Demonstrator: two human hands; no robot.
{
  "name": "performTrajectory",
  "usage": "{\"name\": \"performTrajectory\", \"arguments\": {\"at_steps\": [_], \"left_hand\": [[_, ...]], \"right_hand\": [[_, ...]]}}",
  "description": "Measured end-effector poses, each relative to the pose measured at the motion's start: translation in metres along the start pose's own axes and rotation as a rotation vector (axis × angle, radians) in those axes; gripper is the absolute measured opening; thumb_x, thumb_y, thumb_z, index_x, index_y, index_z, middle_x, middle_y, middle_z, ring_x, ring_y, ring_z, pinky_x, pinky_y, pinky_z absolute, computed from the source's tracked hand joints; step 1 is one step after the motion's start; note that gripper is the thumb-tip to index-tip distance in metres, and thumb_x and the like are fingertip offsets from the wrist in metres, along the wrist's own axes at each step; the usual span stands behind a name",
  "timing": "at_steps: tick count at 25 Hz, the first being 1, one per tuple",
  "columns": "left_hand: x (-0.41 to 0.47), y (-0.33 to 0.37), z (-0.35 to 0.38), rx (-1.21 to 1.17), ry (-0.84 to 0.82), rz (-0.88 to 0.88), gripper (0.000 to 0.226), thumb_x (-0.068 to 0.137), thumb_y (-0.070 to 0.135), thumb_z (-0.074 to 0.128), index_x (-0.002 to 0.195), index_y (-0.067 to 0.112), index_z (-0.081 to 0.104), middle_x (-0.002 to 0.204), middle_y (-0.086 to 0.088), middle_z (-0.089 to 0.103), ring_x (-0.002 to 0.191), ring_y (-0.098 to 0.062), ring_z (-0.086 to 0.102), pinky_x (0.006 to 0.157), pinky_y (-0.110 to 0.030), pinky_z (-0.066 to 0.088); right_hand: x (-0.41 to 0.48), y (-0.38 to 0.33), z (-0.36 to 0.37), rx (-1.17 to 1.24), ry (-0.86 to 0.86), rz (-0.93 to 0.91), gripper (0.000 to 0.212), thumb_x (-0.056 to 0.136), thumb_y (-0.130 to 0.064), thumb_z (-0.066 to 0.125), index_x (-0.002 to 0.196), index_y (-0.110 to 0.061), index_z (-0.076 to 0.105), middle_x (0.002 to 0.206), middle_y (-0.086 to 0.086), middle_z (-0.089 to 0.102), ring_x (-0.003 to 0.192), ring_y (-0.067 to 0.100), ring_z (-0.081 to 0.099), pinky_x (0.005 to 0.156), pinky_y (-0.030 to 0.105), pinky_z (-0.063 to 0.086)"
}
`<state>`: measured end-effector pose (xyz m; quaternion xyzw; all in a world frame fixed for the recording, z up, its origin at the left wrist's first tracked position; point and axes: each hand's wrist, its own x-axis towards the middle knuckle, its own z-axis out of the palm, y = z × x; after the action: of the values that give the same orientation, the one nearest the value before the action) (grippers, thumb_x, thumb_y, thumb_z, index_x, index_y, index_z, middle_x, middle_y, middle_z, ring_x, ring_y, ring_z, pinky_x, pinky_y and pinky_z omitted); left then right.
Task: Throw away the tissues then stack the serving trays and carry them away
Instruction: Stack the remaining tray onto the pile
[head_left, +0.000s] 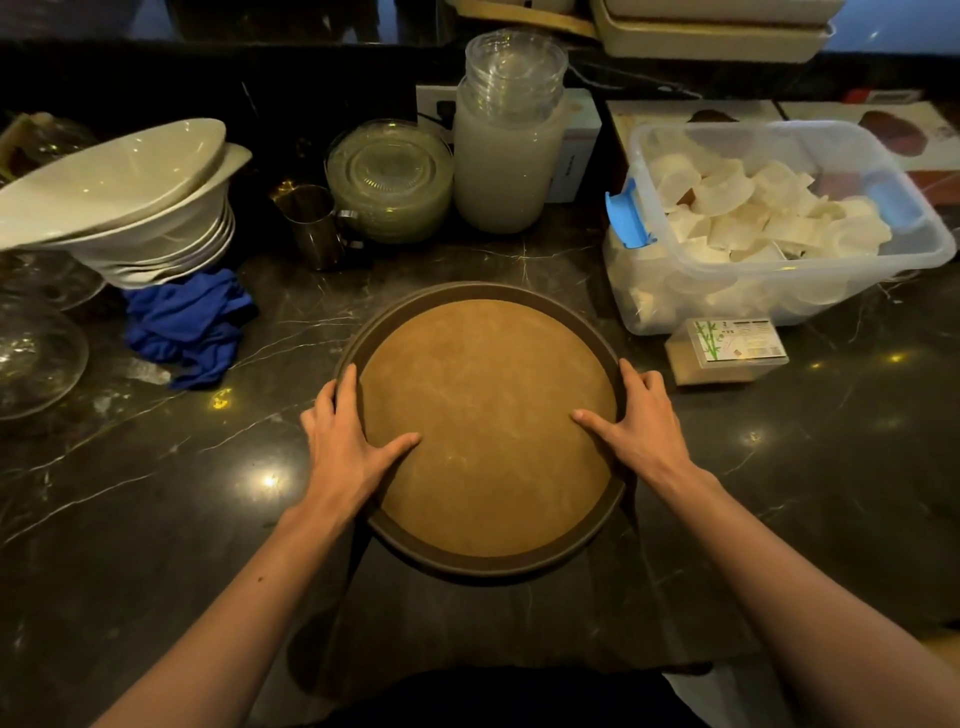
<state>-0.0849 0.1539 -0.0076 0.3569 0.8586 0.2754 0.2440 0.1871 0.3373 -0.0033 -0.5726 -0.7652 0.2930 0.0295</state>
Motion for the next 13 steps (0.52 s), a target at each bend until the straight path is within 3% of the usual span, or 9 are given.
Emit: {"name": "performTrajectory", "arguments": {"at_steps": [13], "left_hand": [[0.006,0.007,0.001,0.092,0.032,-0.068,0.115,0.068,0.043,0.085,0.156,0.025,0.013,0.155,-0.019,0.025,0.138,-0.043,0.021,0.110,-0.057,0.028]], "right_hand": [[0.011,-0.001,0.014,-0.073,0.064,-0.011,0.098,0.079,-0.061,0.068,0.154,-0.016,0.022,0.140,0.013,0.038,0.128,0.031,0.042,0.100,0.047,0.045]]}}
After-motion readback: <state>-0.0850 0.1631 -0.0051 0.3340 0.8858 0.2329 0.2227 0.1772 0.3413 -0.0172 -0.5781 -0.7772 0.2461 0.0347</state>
